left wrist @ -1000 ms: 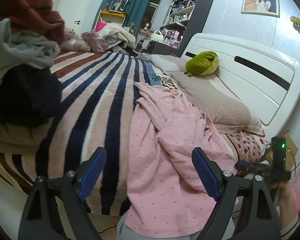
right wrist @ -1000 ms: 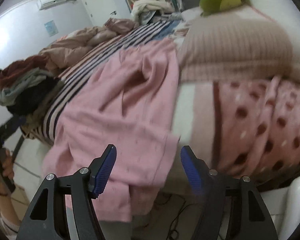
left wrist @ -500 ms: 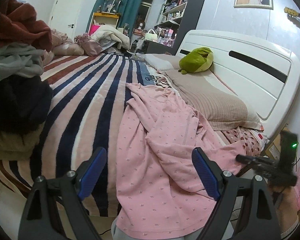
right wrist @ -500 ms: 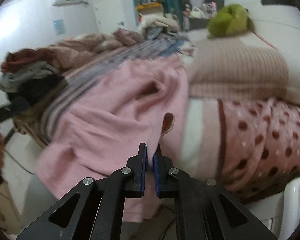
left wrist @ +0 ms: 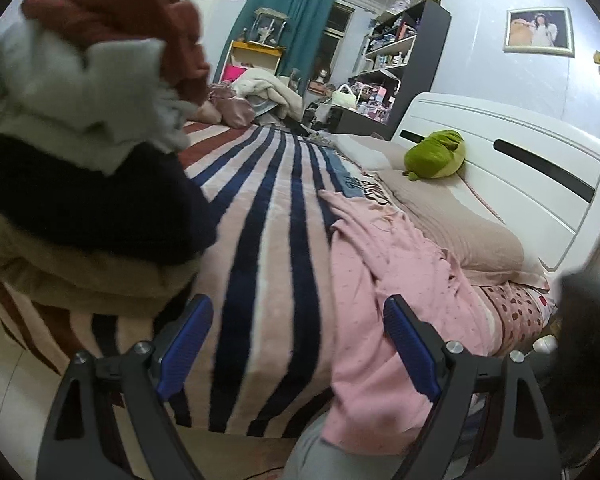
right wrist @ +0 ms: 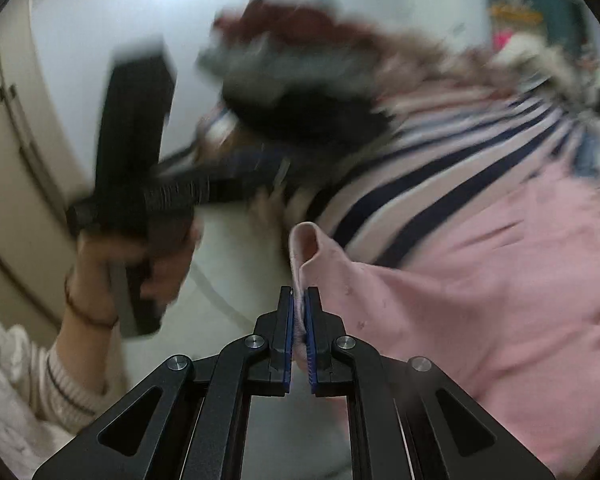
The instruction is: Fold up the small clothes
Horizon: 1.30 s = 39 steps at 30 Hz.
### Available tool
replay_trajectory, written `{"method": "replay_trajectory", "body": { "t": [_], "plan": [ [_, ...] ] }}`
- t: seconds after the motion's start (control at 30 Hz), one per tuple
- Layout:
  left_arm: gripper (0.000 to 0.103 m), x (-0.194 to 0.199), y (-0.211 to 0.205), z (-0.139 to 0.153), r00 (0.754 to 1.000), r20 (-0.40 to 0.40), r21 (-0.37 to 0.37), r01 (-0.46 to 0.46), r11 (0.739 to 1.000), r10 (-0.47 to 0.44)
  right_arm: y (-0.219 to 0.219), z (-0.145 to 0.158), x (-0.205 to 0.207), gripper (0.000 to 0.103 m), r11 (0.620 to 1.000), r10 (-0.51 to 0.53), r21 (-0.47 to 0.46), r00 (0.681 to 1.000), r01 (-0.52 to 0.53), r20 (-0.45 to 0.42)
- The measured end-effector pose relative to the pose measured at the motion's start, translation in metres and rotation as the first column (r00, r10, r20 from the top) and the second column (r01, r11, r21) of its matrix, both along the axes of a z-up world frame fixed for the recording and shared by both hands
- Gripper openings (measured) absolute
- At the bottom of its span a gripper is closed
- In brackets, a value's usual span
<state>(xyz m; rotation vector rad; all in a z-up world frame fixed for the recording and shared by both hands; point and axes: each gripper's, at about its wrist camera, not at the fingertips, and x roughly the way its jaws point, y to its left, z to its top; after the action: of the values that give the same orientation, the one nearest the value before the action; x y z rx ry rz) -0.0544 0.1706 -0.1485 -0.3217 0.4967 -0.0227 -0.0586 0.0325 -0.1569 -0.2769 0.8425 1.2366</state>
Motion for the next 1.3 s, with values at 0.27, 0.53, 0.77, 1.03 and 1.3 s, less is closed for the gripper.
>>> {"method": "replay_trajectory", "body": {
  "t": [0.27,0.53,0.77,1.03,1.3],
  "plan": [
    [0.092,0.016,-0.001,-0.039,0.984,-0.070,-0.108,0.158,0.981,-0.166,-0.055,0.006,0.016,0.056,0.990,-0.121,0.061,0.990,0.125,-0.071],
    [0.092,0.064,-0.040,-0.101,0.908,-0.200,-0.277,0.308,0.910,-0.368,-0.233,-0.019,0.063,0.077,0.797,-0.581,0.068,0.792,0.601,-0.185],
    [0.091,0.084,-0.059,-0.125,0.862,-0.203,-0.451,0.339,0.826,-0.465,-0.282,-0.126,0.076,0.078,0.769,-0.498,0.112,0.700,0.630,-0.512],
    [0.015,0.088,-0.086,-0.109,0.833,-0.218,-0.434,0.384,0.815,-0.508,-0.258,-0.142,0.085,0.022,0.757,-0.344,0.288,0.733,0.586,-0.586],
    [0.008,0.030,-0.067,-0.049,0.899,-0.121,-0.335,0.363,0.869,-0.422,-0.258,-0.058,0.044,0.006,0.782,-0.380,0.337,0.830,0.524,-0.409]
  ]
}}
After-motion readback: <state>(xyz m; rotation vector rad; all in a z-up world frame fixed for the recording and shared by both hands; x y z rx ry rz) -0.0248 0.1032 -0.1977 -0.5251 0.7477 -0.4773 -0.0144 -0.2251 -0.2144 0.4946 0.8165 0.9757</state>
